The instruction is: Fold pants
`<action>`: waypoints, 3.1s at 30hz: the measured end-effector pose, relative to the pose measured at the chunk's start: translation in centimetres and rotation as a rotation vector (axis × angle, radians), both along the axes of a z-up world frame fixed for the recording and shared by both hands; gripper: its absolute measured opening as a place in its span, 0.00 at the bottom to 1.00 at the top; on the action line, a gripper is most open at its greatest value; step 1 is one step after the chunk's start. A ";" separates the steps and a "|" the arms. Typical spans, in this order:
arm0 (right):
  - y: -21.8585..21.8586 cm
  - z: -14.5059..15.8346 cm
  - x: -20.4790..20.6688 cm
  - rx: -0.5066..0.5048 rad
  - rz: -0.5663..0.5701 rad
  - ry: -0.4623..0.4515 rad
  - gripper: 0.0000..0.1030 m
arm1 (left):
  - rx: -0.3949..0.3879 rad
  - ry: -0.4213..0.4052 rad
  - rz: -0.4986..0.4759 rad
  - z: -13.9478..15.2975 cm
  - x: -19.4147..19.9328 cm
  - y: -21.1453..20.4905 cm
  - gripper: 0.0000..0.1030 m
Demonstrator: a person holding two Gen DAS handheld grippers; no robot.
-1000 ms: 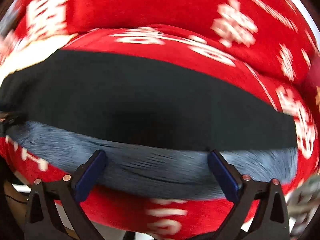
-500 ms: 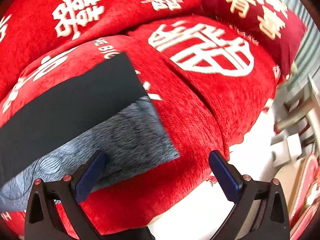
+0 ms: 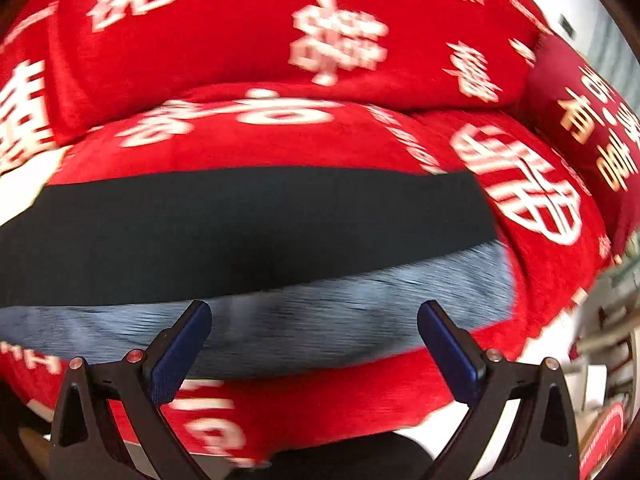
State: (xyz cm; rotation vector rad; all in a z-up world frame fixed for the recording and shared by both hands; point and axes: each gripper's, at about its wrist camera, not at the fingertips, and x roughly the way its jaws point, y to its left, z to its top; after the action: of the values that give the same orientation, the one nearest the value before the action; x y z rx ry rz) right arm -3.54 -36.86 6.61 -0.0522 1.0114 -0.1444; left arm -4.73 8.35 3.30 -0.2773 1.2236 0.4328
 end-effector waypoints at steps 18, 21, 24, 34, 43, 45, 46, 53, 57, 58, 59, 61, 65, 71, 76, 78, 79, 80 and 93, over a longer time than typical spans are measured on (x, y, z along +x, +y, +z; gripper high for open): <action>5.2 -4.0 3.7 0.003 0.125 0.111 1.00 | -0.028 0.003 -0.263 1.5 12.7 -12.2 1.00; 3.4 -3.5 3.0 0.037 0.103 0.108 1.00 | -0.054 0.099 -0.276 -0.5 16.5 -13.0 1.00; 1.6 -3.0 1.7 0.044 0.082 0.097 1.00 | -0.077 0.147 -0.243 -1.9 18.7 -13.3 1.00; -17.9 -3.4 -5.8 0.336 -0.325 0.025 1.00 | -0.159 0.062 -0.406 2.4 11.0 -19.2 1.00; -20.5 -5.0 -5.3 0.530 -0.210 -0.075 0.95 | -0.027 0.099 -0.583 0.9 8.8 -29.9 1.00; -20.6 -6.0 -3.7 0.534 -0.205 -0.050 0.92 | -0.083 0.108 -0.601 1.4 9.1 -31.7 1.00; -20.7 -5.8 -3.2 0.519 -0.203 -0.058 0.92 | -0.106 0.107 -0.608 1.5 9.3 -32.5 1.00; -20.7 -4.1 0.0 0.496 -0.167 -0.125 0.92 | -0.131 0.107 -0.588 1.9 14.4 -38.3 1.00; -20.9 -3.7 0.9 0.498 -0.179 -0.157 0.92 | -0.094 0.137 -0.567 0.5 15.5 -39.7 1.00; -20.9 -3.6 1.0 0.498 -0.180 -0.161 0.92 | -0.083 0.121 -0.569 0.5 15.2 -39.7 1.00; -20.8 -3.5 1.0 0.498 -0.178 -0.162 0.92 | -0.079 0.117 -0.578 0.4 14.6 -39.8 1.00; -20.7 -3.3 0.3 0.493 -0.157 -0.168 0.92 | -0.073 0.106 -0.592 0.6 12.8 -39.8 1.00; -22.4 -4.5 -2.2 0.509 -0.224 -0.145 0.92 | -0.057 0.095 -0.598 0.8 10.8 -39.9 1.00; -23.0 -4.7 -1.4 0.501 -0.172 -0.164 1.00 | -0.063 0.093 -0.593 0.7 11.2 -39.9 1.00; -22.2 -4.2 2.8 0.403 -0.097 -0.178 0.98 | -0.069 0.091 -0.592 0.6 11.4 -39.8 1.00; -22.0 -3.9 3.5 0.368 -0.097 -0.169 0.68 | -0.072 0.091 -0.595 0.6 11.4 -39.7 1.00; -22.2 -3.6 3.6 0.370 -0.097 -0.161 0.31 | -0.073 0.088 -0.598 0.5 11.4 -39.7 1.00; -22.5 -3.2 3.5 0.396 -0.106 -0.155 0.24 | -0.074 0.086 -0.600 0.5 11.4 -39.6 1.00; -19.3 1.6 2.7 0.313 -0.053 -0.198 0.14 | -0.086 0.103 -0.550 0.4 15.6 -40.8 1.00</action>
State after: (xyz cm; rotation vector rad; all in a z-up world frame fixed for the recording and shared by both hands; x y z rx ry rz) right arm -0.79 -56.16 8.18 0.2696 0.8286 -0.0376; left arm 10.82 -32.44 3.73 0.0158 1.3604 -0.0829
